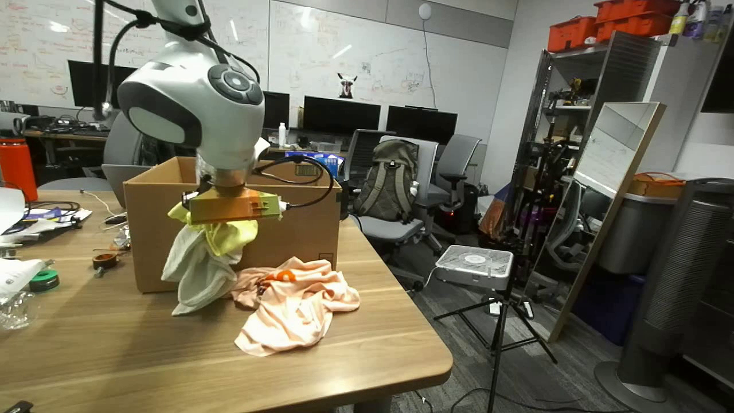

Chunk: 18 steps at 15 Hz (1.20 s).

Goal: Put the clothes on the side in the box

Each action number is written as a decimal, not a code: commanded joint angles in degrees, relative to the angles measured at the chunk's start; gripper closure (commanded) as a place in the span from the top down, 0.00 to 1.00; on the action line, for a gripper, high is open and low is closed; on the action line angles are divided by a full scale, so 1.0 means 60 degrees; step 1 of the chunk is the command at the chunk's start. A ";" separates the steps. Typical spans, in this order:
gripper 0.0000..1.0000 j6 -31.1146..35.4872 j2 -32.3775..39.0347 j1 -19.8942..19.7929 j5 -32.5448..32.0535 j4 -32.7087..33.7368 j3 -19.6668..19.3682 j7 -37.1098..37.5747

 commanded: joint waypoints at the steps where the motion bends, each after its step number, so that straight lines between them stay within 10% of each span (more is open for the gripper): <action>1: 0.05 -0.0826 -0.1744 -0.0141 -0.0662 -0.0929 0.0001 0.1419; 10: 0.05 -0.2818 -0.4662 -0.0073 -0.2721 -0.1530 -0.0204 0.5205; 18: 0.05 -0.2401 -0.5565 0.0456 -0.3247 -0.1237 0.0653 0.8637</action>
